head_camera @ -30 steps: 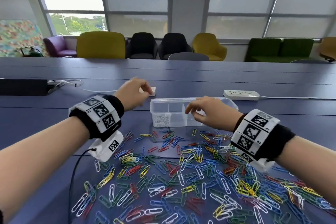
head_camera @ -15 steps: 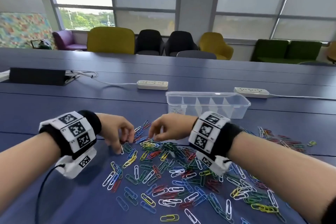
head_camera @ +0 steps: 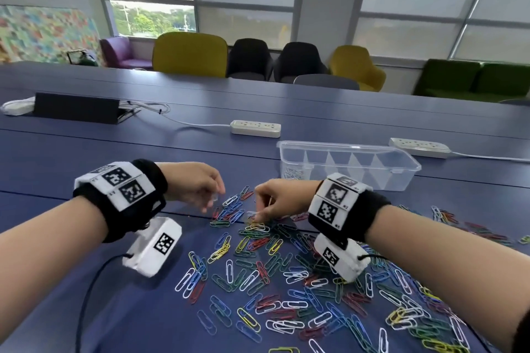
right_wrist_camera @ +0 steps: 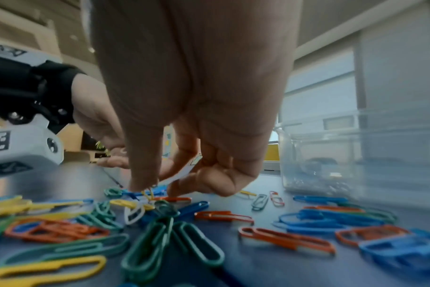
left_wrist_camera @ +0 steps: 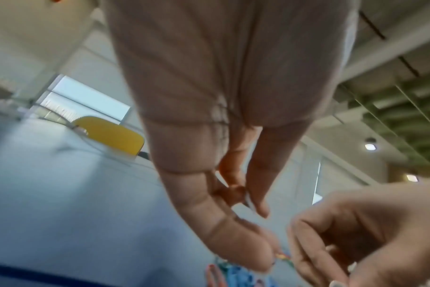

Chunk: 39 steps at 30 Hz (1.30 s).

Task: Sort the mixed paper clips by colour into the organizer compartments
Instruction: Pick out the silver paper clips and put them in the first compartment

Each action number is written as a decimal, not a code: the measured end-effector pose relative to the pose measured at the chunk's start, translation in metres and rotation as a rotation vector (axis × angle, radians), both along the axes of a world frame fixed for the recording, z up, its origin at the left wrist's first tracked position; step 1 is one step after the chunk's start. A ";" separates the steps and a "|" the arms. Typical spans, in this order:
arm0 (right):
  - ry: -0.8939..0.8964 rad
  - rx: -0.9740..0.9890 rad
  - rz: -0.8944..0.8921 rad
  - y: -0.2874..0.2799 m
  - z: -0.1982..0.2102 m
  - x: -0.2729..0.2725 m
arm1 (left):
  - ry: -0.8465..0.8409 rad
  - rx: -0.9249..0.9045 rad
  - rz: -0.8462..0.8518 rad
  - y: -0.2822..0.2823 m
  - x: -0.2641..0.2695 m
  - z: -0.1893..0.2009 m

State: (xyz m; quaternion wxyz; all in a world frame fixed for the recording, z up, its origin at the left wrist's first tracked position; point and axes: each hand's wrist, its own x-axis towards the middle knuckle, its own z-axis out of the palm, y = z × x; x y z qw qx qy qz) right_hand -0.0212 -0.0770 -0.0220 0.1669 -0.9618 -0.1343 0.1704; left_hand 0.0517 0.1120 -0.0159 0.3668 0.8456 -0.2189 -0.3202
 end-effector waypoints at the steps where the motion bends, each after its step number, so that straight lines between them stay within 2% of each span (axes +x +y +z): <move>1: -0.001 0.036 -0.020 -0.004 0.001 -0.002 | 0.019 -0.036 0.056 -0.004 0.000 0.001; 7: 0.039 0.217 -0.099 -0.017 0.005 -0.016 | 0.007 0.009 0.119 -0.027 -0.002 0.000; 12: 0.051 0.106 -0.117 -0.014 0.006 -0.018 | -0.300 0.277 -0.027 -0.027 0.001 -0.003; 18: 0.004 -0.079 -0.003 0.000 0.001 -0.020 | -0.444 0.487 -0.109 -0.033 0.001 -0.012; 24: -0.024 -0.116 0.030 0.000 -0.007 -0.014 | -0.452 0.512 -0.156 -0.032 0.001 -0.005; 29: -0.054 -0.047 -0.012 -0.004 -0.004 -0.015 | -0.182 0.088 0.024 -0.021 0.002 0.000; 31: -0.076 -0.025 -0.040 -0.001 -0.002 -0.014 | -0.055 0.003 0.065 -0.019 -0.002 0.000; 34: -0.055 -0.084 -0.048 0.008 -0.003 -0.010 | -0.045 0.102 0.033 -0.021 -0.010 -0.002; 39: -0.039 -0.104 -0.017 0.014 -0.007 -0.007 | -0.259 0.393 -0.096 -0.031 -0.023 0.003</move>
